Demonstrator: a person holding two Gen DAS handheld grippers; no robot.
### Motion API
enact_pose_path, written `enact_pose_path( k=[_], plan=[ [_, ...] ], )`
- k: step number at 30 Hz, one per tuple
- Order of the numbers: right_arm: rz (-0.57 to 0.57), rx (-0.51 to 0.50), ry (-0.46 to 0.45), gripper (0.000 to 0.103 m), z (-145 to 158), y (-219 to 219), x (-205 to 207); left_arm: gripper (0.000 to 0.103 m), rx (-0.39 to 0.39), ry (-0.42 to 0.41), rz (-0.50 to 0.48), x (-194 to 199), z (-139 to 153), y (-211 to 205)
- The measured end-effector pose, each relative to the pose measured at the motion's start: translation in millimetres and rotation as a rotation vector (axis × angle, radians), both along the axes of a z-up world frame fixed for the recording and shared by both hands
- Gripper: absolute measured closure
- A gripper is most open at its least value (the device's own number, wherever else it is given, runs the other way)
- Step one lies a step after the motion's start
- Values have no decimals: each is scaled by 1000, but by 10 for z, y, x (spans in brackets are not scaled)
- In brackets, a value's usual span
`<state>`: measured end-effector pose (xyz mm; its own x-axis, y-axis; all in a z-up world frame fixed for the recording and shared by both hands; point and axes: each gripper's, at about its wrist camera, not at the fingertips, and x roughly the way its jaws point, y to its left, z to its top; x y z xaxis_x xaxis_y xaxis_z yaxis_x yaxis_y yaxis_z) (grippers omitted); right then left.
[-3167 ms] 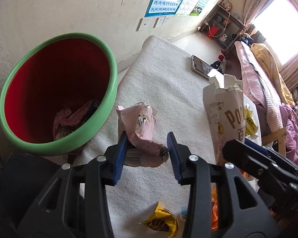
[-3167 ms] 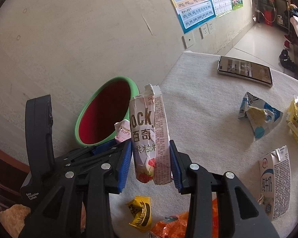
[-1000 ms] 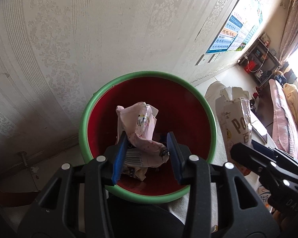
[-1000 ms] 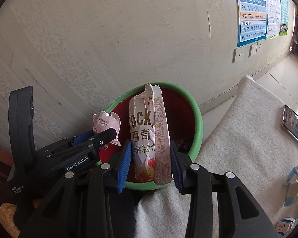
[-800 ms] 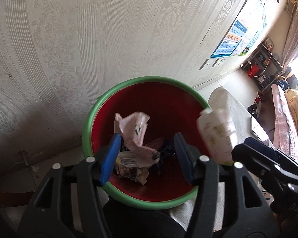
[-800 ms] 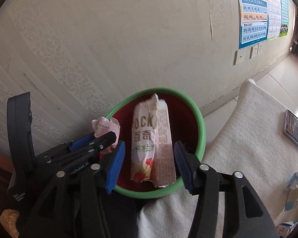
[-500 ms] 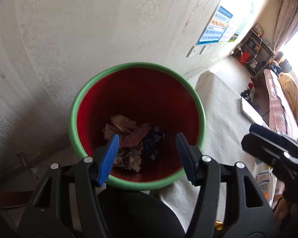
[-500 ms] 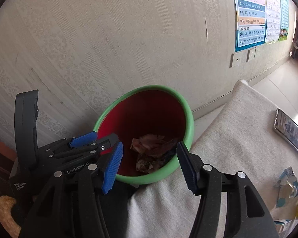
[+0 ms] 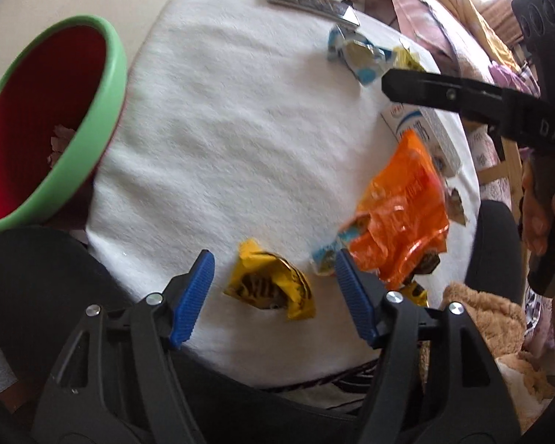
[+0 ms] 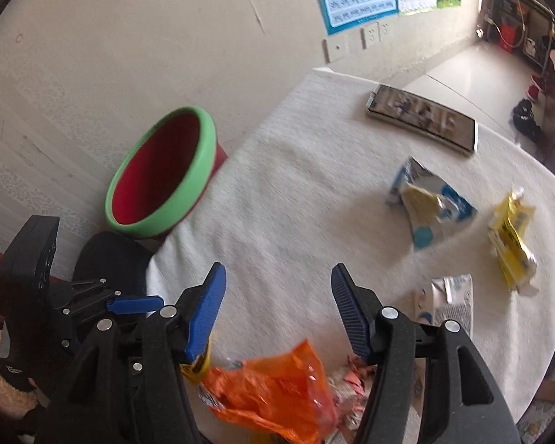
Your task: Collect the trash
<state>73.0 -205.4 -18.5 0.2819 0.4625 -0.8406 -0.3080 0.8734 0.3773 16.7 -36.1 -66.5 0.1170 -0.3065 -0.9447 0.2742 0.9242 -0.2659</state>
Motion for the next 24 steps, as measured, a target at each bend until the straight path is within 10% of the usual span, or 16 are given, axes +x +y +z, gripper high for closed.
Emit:
enact_pose_path(
  k=[10,13,21,24],
  plan=[
    [65,76,147,33,-246,-150,-279,35,95,87,-28,-90,-288,-150],
    [124,32,151,34,-300,-22,-364,53,87,114,10,-27,-341,-118],
    [125,49,108,84,-232,3,-247,67,28,56,114,157,-212,124],
    [48,70,67,84,-127,-78,-106,67,-7,14,155,293,-104,183]
  ],
)
